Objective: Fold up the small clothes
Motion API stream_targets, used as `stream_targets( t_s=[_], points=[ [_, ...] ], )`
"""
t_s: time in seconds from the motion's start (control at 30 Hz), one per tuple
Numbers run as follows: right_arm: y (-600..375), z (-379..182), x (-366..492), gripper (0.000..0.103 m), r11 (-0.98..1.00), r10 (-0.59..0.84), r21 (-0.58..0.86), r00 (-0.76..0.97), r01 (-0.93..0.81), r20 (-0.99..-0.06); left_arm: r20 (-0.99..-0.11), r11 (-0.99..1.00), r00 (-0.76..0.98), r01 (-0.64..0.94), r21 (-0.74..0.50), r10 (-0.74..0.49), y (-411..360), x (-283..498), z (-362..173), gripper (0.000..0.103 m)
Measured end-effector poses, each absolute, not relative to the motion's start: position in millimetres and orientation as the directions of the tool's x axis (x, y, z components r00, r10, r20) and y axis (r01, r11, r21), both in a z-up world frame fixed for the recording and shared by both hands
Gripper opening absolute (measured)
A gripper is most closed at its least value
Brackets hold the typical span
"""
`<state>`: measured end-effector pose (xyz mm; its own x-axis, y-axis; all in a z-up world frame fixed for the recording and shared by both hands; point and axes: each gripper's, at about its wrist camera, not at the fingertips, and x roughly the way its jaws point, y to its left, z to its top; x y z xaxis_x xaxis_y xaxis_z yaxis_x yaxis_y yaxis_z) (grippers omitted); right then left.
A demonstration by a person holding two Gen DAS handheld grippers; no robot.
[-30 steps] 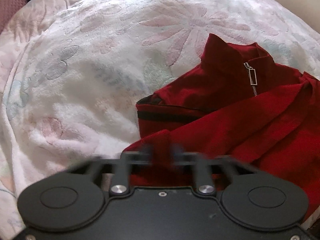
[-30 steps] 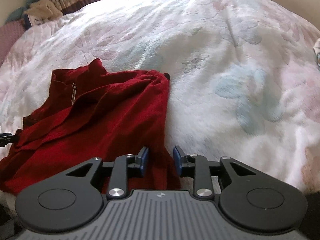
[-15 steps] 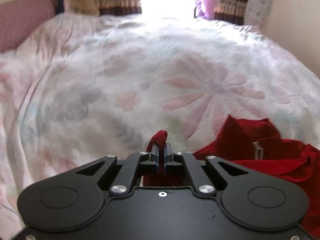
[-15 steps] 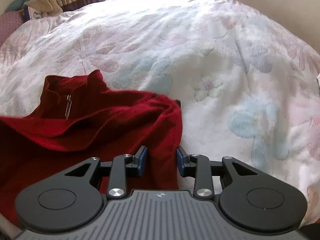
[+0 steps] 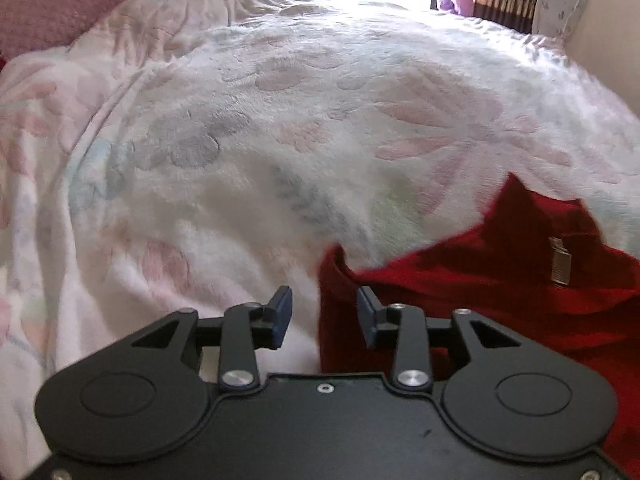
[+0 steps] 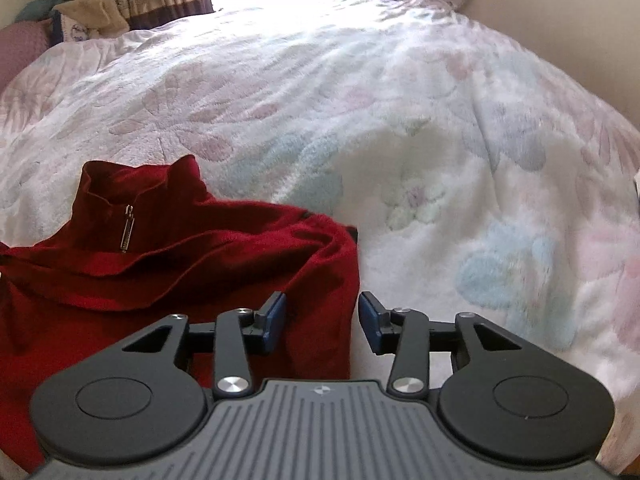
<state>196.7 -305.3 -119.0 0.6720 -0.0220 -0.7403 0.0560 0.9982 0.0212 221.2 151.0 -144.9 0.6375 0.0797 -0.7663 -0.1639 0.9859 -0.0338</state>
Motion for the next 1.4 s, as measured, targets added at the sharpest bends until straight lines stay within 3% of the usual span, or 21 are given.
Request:
stream_targets(
  t_s=[0.07, 0.23, 0.33, 0.4, 0.43, 0.47, 0.5, 0.67, 0.8, 0.97, 1.07, 1.4],
  points=[
    [-302, -118, 200, 0.058, 0.999, -0.032, -0.012, 0.683, 0.033, -0.729, -0.774, 0.987, 0.631, -0.15, -0.058, 0.051, 141, 200, -144, 0.038],
    [-294, -127, 220, 0.062, 0.993, -0.076, -0.115, 0.688, -0.011, -0.721, -0.808, 0.995, 0.589, -0.067, -0.072, -0.019, 114, 165, -158, 0.04],
    [-293, -138, 237, 0.074, 0.99, -0.08, -0.137, 0.678, -0.031, -0.731, -0.831, 0.998, 0.556, -0.042, -0.049, -0.017, 104, 162, -172, 0.041],
    [-293, -147, 246, 0.071, 0.989, -0.058, -0.134, 0.678, -0.06, -0.732, -0.837, 0.998, 0.548, -0.054, -0.046, -0.009, 106, 164, -176, 0.041],
    [-294, -150, 248, 0.048, 0.99, -0.048, -0.126, 0.688, -0.064, -0.724, -0.838, 0.997, 0.546, -0.064, -0.051, -0.008, 108, 165, -177, 0.041],
    [-297, -151, 248, 0.01, 0.993, -0.031, -0.102, 0.697, -0.06, -0.717, -0.839, 0.996, 0.545, -0.07, -0.058, -0.01, 111, 165, -177, 0.041],
    [-300, -149, 246, 0.006, 0.997, -0.012, -0.064, 0.705, -0.047, -0.71, -0.839, 0.995, 0.544, -0.075, -0.061, -0.01, 113, 167, -177, 0.041],
    [-304, -131, 226, 0.006, 0.995, -0.101, -0.074, 0.78, 0.07, -0.617, -0.845, 0.996, 0.535, -0.072, -0.053, -0.006, 111, 169, -181, 0.042],
    [-306, -149, 242, 0.008, 0.991, -0.135, -0.082, 0.721, 0.108, -0.68, -0.843, 0.996, 0.538, -0.069, -0.048, -0.003, 113, 170, -179, 0.042],
    [-312, -149, 234, 0.031, 0.986, -0.162, -0.08, 0.709, 0.148, -0.686, -0.839, 0.996, 0.544, -0.08, -0.047, 0.004, 115, 169, -178, 0.042],
    [-310, -138, 222, 0.031, 0.982, -0.189, -0.105, 0.737, 0.159, -0.649, -0.832, 0.996, 0.555, -0.081, -0.044, 0.008, 111, 165, -172, 0.042],
    [-273, -110, 170, 0.031, 0.995, 0.104, 0.065, 0.771, -0.081, -0.628, -0.771, 0.996, 0.632, 0.009, -0.094, -0.078, 77, 149, -143, 0.044]
  ],
)
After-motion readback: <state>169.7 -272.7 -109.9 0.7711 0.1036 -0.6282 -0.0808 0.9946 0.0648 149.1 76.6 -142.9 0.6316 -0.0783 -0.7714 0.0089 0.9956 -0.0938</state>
